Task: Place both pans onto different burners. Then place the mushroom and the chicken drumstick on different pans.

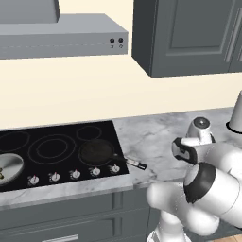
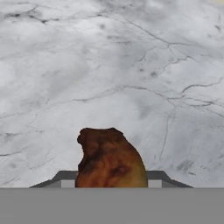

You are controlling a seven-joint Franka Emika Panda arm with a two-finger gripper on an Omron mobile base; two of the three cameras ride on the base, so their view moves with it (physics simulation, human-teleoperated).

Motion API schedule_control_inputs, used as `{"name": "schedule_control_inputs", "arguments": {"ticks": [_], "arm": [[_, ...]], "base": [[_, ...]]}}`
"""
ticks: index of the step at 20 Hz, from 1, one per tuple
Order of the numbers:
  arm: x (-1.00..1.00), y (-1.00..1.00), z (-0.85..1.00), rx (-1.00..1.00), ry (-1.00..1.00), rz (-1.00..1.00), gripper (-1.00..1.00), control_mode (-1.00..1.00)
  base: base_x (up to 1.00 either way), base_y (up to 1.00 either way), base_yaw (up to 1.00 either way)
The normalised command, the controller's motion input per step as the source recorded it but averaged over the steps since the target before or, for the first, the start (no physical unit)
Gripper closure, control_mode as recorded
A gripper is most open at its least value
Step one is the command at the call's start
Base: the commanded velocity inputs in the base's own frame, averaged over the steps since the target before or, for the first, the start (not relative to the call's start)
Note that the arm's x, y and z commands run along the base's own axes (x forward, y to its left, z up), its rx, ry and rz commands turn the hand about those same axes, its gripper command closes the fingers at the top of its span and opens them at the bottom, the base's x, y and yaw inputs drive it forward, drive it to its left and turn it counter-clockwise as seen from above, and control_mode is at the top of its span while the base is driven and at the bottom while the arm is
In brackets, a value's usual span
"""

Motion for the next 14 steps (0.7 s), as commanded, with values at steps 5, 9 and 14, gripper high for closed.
{"name": "schedule_control_inputs", "arguments": {"ticks": [5,9,14], "arm": [[0.12,0.57,0.29,0.00,0.00,0.07,1.00,-1.00],[0.26,0.49,0.13,0.01,0.00,0.07,1.00,-1.00],[0.25,0.52,0.13,0.03,0.00,0.09,1.00,-1.00]], "base": [[0.00,0.00,0.00],[0.00,0.00,0.00],[0.00,0.00,0.00]]}}
